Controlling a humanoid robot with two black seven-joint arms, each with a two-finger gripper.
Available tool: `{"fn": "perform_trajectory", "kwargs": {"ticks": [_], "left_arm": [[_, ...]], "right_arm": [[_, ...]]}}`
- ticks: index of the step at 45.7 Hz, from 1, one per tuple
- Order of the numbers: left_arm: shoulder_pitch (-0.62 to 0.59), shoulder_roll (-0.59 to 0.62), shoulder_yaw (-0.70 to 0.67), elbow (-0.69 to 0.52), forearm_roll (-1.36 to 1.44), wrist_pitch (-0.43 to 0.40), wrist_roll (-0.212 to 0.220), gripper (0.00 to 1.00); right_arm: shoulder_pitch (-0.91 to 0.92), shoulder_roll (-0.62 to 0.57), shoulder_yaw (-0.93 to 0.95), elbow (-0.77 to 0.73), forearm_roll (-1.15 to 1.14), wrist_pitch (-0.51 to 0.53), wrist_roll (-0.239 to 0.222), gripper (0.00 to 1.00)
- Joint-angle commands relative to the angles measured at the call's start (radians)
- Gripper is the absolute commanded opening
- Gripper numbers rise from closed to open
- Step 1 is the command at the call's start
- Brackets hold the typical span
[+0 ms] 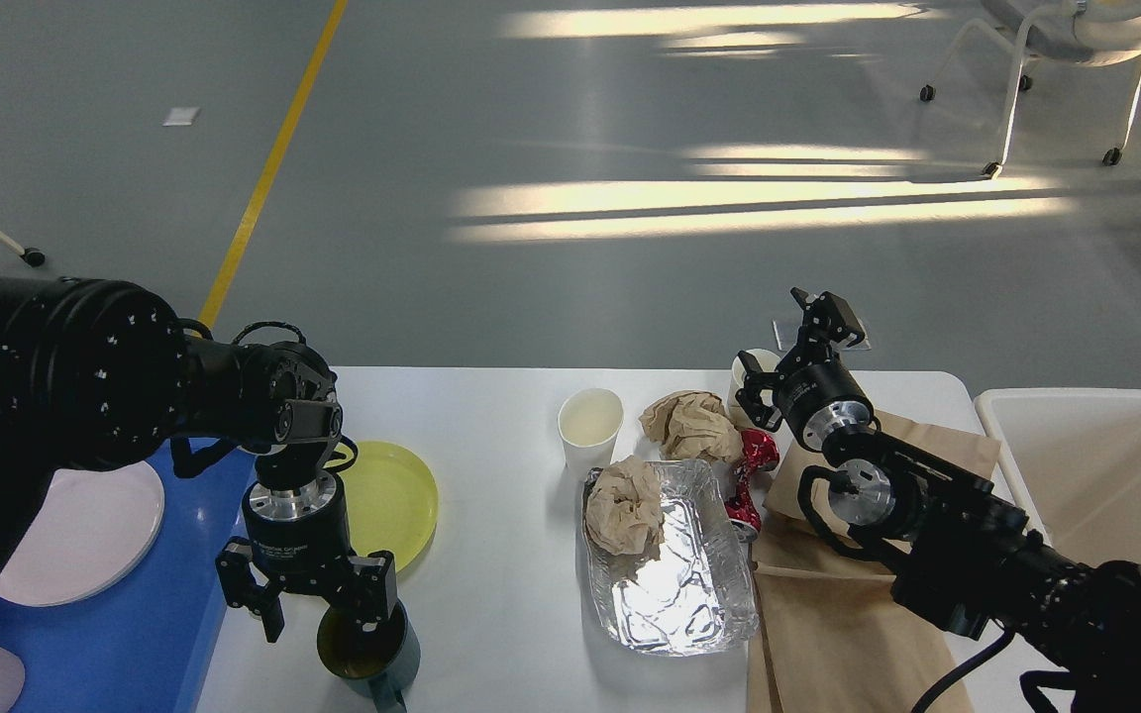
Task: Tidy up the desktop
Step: 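Move the left gripper down to the dark green mug and grasp it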
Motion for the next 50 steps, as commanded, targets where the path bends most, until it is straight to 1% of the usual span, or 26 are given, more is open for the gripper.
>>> {"fn": "perform_trajectory", "kwargs": {"ticks": [1, 12, 20, 28, 34, 40, 46, 50], "left_arm": [[0.002, -0.006, 0.000, 0.001, 0.001, 0.000, 0.000, 0.83], [0.011, -0.008, 0.000, 0.001, 0.004, 0.116, 0.003, 0.81], [0.018, -0.012, -0.003, 0.002, 0.004, 0.156, 0.001, 0.80], [0.031, -0.019, -0.014, 0.007, 0.004, 0.153, 0.001, 0.74], [0.034, -0.019, -0.019, 0.005, 0.002, 0.144, 0.000, 0.65], [0.032, -0.019, -0.019, 0.004, 0.002, 0.116, 0.000, 0.53], [0.032, -0.019, -0.020, 0.004, 0.002, 0.084, -0.002, 0.38], [0.031, -0.019, -0.020, 0.004, 0.002, 0.072, -0.002, 0.30]], "right_arm": [[-0.001, 0.000, 0.000, 0.000, 0.000, 0.000, 0.000, 1.00], [-0.001, 0.000, 0.000, 0.000, 0.000, 0.000, 0.000, 1.00], [-0.001, 0.000, 0.000, 0.000, 0.000, 0.000, 0.000, 1.00], [-0.001, 0.000, 0.000, 0.000, 0.000, 0.000, 0.000, 1.00], [-0.001, 0.000, 0.000, 0.000, 0.000, 0.000, 0.000, 1.00], [-0.001, 0.000, 0.000, 0.000, 0.000, 0.000, 0.000, 1.00], [-0.001, 0.000, 0.000, 0.000, 0.000, 0.000, 0.000, 1.00], [-0.001, 0.000, 0.000, 0.000, 0.000, 0.000, 0.000, 1.00]]}}
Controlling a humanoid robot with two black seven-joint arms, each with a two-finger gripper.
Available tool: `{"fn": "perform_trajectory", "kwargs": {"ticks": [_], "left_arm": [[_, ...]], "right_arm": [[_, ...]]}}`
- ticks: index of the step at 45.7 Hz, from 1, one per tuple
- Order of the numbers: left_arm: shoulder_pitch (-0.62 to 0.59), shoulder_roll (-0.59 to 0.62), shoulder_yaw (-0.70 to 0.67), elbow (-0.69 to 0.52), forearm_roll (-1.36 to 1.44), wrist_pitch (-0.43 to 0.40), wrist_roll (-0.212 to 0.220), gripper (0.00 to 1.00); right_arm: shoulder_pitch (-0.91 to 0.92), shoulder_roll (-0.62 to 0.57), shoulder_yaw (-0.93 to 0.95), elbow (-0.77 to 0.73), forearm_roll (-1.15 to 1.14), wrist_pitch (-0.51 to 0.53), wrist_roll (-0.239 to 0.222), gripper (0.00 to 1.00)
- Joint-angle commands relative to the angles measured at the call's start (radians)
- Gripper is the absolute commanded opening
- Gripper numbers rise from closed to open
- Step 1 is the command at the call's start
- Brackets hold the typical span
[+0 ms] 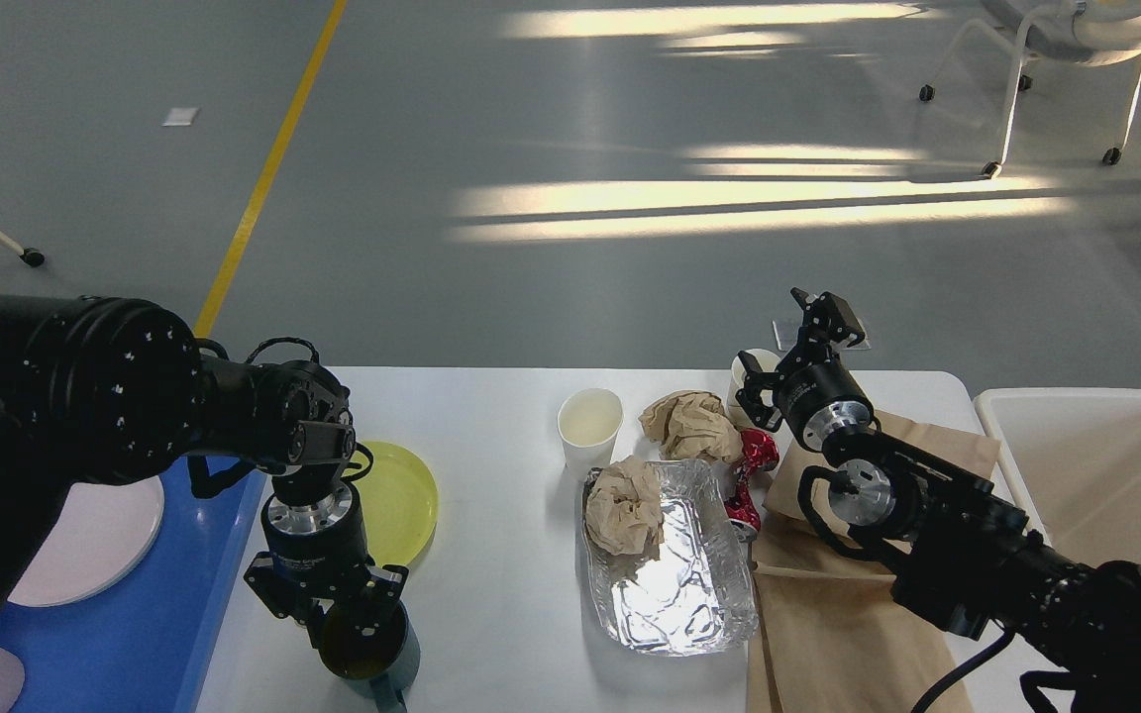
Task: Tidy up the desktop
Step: 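Move the left gripper down to the dark green mug and grasp it, then carry the dark green mug onto the blue tray and lower it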
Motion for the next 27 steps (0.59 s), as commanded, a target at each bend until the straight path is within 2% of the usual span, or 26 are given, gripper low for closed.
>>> {"fn": "perform_trajectory", "kwargs": {"ticks": [1, 12, 20, 27], "left_arm": [[-0.004, 0.000, -0.001, 0.000, 0.000, -0.022, 0.000, 0.29], [-0.025, 0.000, -0.002, 0.000, 0.000, -0.090, 0.000, 0.00], [-0.062, 0.000, -0.024, -0.009, 0.000, -0.090, 0.000, 0.00], [-0.169, 0.014, -0.025, -0.035, 0.000, -0.090, -0.005, 0.00]], "right_arm": [[0.000, 0.000, 0.000, 0.000, 0.000, 0.000, 0.000, 1.00], [0.001, 0.000, 0.000, 0.000, 0.000, 0.000, 0.000, 1.00], [0.001, 0.000, 0.000, -0.002, 0.000, 0.000, 0.000, 1.00], [0.001, 0.000, 0.000, 0.000, 0.000, 0.000, 0.000, 1.00]]}}
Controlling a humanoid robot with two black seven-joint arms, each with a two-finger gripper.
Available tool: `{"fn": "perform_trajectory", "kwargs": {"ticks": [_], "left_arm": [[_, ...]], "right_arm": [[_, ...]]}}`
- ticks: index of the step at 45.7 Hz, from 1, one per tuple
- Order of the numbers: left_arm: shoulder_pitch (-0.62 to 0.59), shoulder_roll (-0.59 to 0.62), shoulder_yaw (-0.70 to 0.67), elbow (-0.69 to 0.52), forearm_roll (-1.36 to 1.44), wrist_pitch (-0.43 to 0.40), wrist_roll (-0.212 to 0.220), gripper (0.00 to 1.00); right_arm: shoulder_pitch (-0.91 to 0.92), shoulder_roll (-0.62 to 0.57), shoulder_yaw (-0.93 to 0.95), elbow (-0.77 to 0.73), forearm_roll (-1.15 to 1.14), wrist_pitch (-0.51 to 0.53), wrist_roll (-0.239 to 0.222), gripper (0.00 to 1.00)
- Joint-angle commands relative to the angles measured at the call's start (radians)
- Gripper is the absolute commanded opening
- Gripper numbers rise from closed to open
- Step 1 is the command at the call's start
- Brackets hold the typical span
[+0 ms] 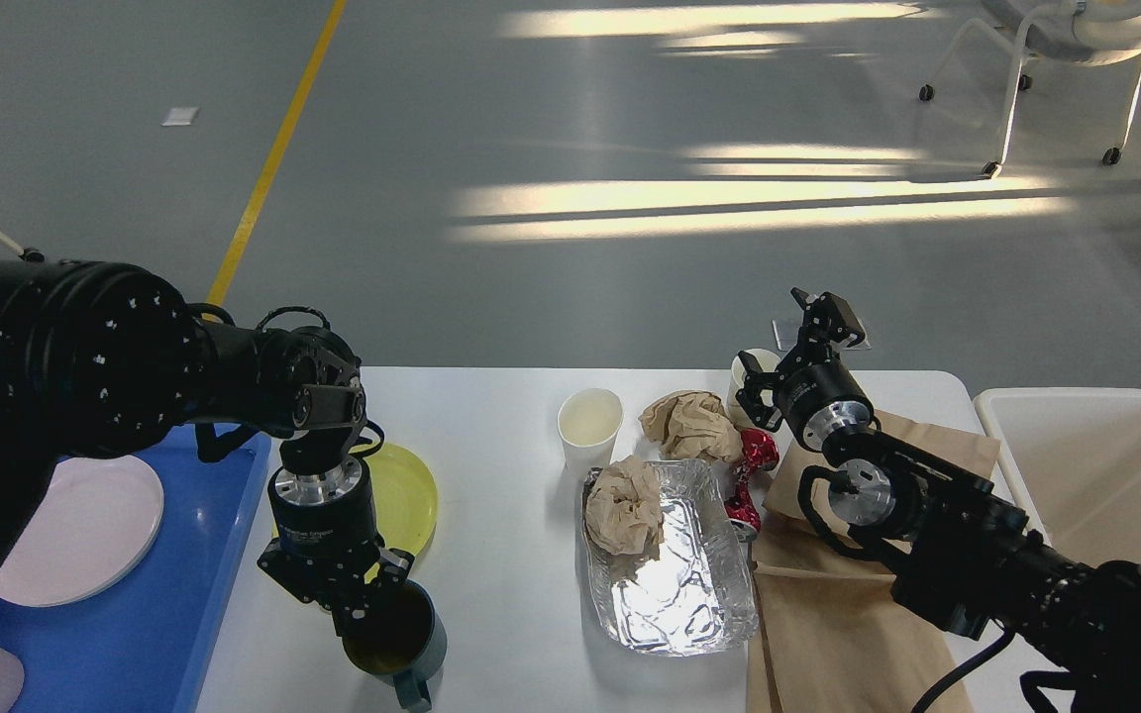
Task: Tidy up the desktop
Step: 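Carry the dark green mug onto the blue tray and lower it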
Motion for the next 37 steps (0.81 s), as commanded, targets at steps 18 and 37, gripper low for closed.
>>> {"fn": "perform_trajectory", "kwargs": {"ticks": [18, 37], "left_arm": [[-0.203, 0.266, 0.043, -0.017, 0.000, 0.000, -0.004, 0.00], [-0.088, 0.508, 0.164, -0.011, 0.000, 0.000, -0.005, 0.00]], "right_arm": [[0.001, 0.000, 0.000, 0.000, 0.000, 0.000, 0.000, 1.00], [-0.001, 0.000, 0.000, 0.000, 0.000, 0.000, 0.000, 1.00]]}}
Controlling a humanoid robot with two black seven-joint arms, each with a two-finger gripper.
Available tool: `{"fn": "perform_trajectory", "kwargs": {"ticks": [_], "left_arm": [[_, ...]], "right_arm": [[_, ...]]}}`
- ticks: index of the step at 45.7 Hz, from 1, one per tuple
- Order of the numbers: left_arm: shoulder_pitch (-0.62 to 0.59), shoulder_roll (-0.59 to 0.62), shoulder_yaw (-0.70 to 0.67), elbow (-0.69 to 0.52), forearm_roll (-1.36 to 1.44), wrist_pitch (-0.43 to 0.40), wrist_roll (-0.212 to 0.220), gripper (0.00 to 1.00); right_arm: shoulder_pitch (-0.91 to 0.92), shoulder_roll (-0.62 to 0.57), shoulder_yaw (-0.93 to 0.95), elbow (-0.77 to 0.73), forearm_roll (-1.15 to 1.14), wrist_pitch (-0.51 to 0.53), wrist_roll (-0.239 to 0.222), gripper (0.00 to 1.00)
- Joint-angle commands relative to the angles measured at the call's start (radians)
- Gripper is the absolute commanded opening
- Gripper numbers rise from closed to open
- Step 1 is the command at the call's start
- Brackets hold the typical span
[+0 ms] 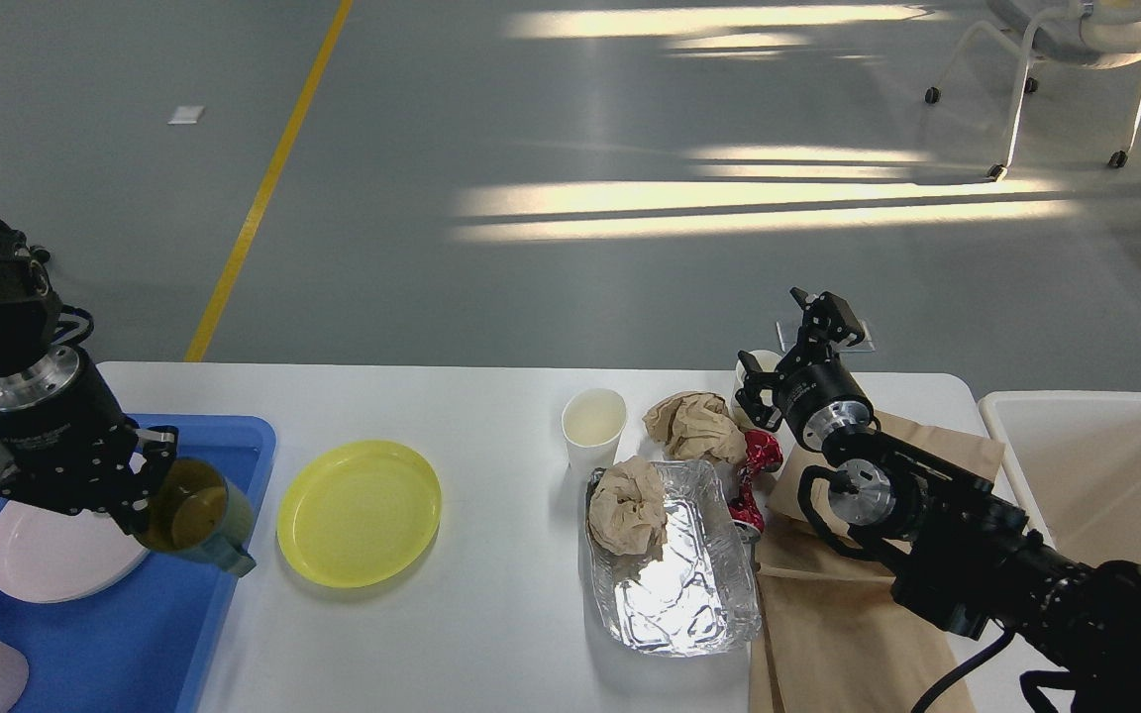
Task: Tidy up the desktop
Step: 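Carry the dark green mug onto the blue tray and lower it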
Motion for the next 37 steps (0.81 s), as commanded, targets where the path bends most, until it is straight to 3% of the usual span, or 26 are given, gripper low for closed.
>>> {"fn": "perform_trajectory", "kwargs": {"ticks": [1, 13, 37], "left_arm": [[0.036, 0.033, 0.034, 0.001, -0.001, 0.000, -0.007, 0.00], [0.113, 0.112, 0.057, 0.008, -0.001, 0.000, -0.007, 0.00], [0.213, 0.113, 0.077, 0.035, 0.000, 0.000, -0.008, 0.00]], "right_arm": [[-0.001, 0.000, 0.000, 0.000, 0.000, 0.000, 0.000, 1.00], [0.001, 0.000, 0.000, 0.000, 0.000, 0.000, 0.000, 1.00], [0.001, 0.000, 0.000, 0.000, 0.000, 0.000, 0.000, 1.00]]}}
